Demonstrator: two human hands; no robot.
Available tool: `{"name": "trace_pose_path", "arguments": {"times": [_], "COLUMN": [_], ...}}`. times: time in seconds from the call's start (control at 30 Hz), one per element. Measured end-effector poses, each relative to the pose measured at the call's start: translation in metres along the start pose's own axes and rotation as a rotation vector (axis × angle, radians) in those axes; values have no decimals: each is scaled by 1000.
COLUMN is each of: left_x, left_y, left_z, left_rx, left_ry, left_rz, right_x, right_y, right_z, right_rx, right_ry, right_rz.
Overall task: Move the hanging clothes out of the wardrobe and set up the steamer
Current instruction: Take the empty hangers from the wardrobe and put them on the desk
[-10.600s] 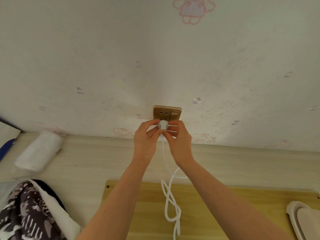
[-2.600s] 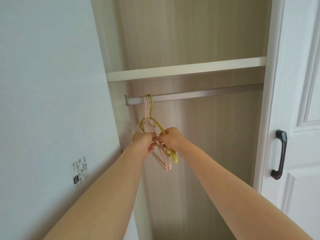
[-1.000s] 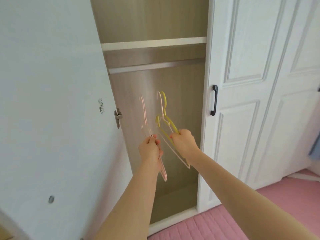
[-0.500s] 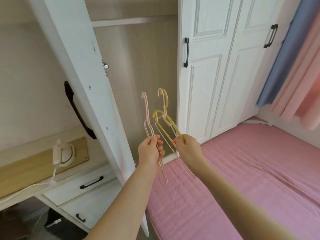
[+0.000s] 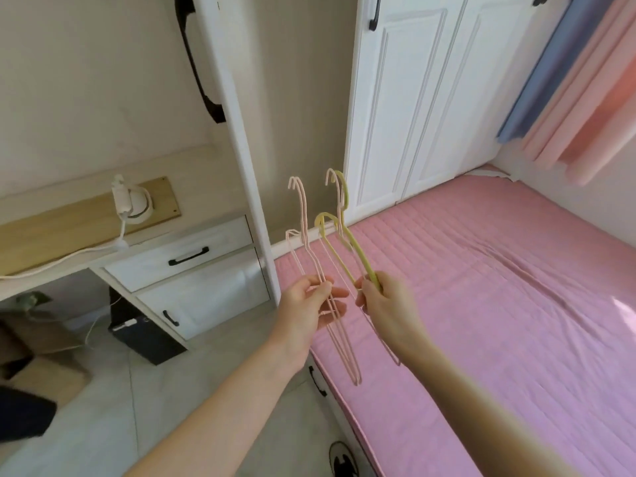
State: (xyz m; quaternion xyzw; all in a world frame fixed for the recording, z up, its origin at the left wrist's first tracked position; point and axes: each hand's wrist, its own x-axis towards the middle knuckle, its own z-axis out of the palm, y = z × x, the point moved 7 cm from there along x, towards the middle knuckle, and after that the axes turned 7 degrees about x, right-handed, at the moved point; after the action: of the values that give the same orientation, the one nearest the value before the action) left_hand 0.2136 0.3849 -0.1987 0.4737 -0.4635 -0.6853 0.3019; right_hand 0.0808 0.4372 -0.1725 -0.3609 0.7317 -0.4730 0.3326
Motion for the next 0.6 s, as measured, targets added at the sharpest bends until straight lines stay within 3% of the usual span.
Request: {"name": "trace_pose_path", "arguments": {"times": [0.6], "left_x": [-113], "left_y": [-119], "left_z": [18], "left_rx": [55], "left_ry": [346], "left_rz": [-90], "right_x": [-110], "right_y": [74], "right_z": [-13], "right_rx": [-133], "right_ry": [-341], "right_rz": [10]}}
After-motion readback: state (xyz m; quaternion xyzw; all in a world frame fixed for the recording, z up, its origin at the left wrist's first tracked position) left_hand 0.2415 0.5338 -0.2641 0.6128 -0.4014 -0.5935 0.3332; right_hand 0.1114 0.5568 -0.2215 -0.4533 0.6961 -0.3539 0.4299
